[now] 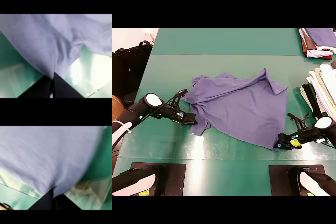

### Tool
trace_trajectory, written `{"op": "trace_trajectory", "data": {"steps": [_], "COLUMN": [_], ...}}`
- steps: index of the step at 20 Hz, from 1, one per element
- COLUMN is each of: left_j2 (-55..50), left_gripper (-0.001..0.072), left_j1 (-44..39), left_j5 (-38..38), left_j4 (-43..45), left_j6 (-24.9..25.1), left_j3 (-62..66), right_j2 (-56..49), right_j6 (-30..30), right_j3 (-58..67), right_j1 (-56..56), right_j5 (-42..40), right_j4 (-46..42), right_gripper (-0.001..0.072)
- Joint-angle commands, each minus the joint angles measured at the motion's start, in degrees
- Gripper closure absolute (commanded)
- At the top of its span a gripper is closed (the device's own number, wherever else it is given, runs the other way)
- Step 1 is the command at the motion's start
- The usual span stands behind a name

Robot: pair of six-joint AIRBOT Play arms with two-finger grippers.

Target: Fold the shirts.

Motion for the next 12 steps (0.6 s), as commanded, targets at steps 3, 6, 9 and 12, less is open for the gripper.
{"op": "trace_trajectory", "data": {"steps": [3, 6, 9, 12], "left_j2": [12.50, 20.83, 24.92, 24.92], "left_gripper": [0.0683, 0.0683, 0.0683, 0.0683], "left_j1": [0.11, 0.11, 0.11, 0.11], "left_j5": [-0.83, -4.22, -4.85, -4.07], "left_j4": [6.99, 12.92, 15.28, 15.30], "left_j6": [-3.93, -4.09, -4.07, -4.68], "left_j3": [7.87, 20.90, 39.69, 60.37], "right_j2": [0.79, 5.53, 10.14, 12.22], "right_j6": [1.20, 2.86, 3.15, 3.06], "right_j3": [13.42, 30.16, 48.33, 66.34], "right_j1": [8.07, 8.59, 7.15, 3.37], "right_j5": [0.13, -0.46, -2.47, -2.36], "right_j4": [-0.07, -0.33, -0.57, -0.59], "right_gripper": [0.0697, 0.0697, 0.0697, 0.0697]}}
